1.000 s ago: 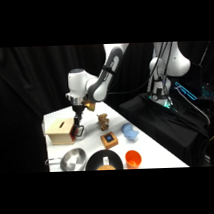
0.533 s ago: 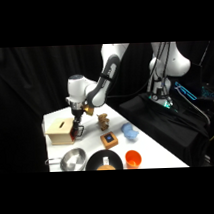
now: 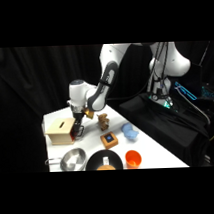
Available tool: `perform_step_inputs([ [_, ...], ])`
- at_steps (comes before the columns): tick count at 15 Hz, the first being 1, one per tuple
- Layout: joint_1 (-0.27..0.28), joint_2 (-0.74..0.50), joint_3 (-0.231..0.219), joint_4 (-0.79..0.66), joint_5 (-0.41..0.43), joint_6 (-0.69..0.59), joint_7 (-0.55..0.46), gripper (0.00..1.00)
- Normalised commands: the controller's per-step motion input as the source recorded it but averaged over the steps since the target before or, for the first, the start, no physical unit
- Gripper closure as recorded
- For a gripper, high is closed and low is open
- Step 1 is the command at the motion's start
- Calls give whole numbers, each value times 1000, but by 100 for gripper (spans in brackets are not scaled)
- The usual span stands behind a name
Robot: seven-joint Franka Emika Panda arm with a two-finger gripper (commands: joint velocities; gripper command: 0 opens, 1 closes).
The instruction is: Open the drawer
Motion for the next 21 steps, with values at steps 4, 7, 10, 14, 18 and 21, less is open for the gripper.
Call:
perform_step_inputs([
  [4,49,106,-33,74,121,174,-7,0],
  [7,72,76,-31,36,123,181,-7,0],
  [10,163,-95,-72,-221,88,318,10,0],
  [14,265,-247,-142,-469,78,420,38,0],
  [18,284,-292,-158,-533,131,363,3,0],
  [21,263,-285,-128,-484,171,276,-39,0],
])
